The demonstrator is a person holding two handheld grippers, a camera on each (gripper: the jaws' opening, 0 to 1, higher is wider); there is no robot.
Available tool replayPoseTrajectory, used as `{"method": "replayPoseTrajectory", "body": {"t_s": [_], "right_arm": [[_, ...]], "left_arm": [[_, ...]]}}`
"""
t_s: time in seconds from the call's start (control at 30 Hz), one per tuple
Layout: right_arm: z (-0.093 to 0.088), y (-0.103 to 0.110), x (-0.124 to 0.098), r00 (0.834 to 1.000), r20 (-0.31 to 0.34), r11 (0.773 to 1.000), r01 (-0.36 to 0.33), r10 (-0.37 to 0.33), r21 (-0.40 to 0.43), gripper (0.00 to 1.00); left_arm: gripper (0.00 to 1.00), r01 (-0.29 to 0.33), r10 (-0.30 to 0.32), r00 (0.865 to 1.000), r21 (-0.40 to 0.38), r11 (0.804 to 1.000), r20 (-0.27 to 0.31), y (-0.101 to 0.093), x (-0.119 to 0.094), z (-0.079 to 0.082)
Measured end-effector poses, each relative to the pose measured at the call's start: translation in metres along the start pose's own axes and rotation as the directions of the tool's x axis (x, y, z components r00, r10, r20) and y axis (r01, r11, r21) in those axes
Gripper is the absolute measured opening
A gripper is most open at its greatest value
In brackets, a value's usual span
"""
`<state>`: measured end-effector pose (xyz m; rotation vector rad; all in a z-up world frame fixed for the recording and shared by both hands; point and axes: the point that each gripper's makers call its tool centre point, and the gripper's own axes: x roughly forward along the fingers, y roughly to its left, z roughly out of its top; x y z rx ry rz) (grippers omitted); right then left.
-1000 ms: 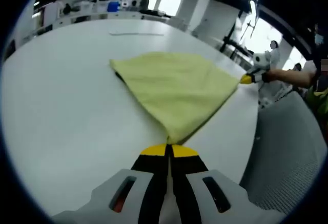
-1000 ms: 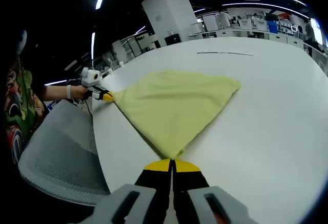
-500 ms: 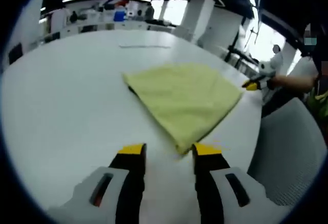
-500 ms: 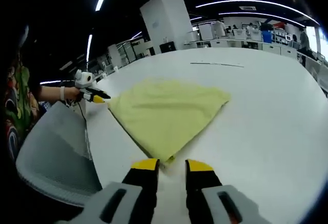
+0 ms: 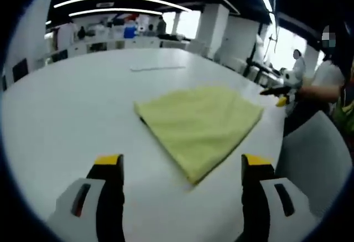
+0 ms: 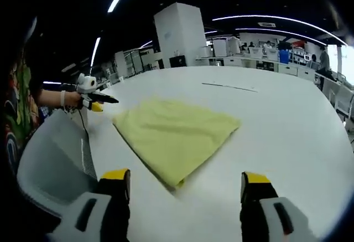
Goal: Fold the garment on the visible template until the final outline fits inside the template.
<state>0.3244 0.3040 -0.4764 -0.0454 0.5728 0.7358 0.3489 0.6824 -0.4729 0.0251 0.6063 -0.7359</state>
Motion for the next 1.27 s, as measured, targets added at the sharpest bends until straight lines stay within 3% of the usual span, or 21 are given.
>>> {"method": "replayPoseTrajectory", "body": {"t_s": [0.03, 0.13, 0.4, 1.27], "right_arm": [[0.0008, -0.0007, -0.0005, 1.0, 0.0, 1.0, 0.004, -0.004, 0.005, 0.99], [0.0036, -0.0039, -0.0039, 1.0, 0.004, 1.0, 0.017, -0.017, 0.006, 1.0], [0.0061, -0.0037, -0.0023, 1.0, 0.006, 1.0, 0.016, -0.017, 0.005, 1.0], [0.006, -0.0005, 0.0022, 1.0, 0.001, 1.0, 0.003, -0.003, 0.001, 1.0]], "left_arm": [[0.98, -0.002, 0.002, 1.0, 0.0, 1.0, -0.001, 0.0004, -0.0006, -0.0005], [0.99, -0.002, 0.002, 1.0, -0.011, 1.0, -0.008, 0.0001, -0.0035, -0.003], [0.99, -0.024, 0.024, 0.999, -0.023, 0.999, 0.025, 0.0022, -0.0059, 0.002], [0.96, -0.019, 0.019, 1.0, -0.018, 1.0, 0.021, -0.0003, -0.0048, 0.0009]]}}
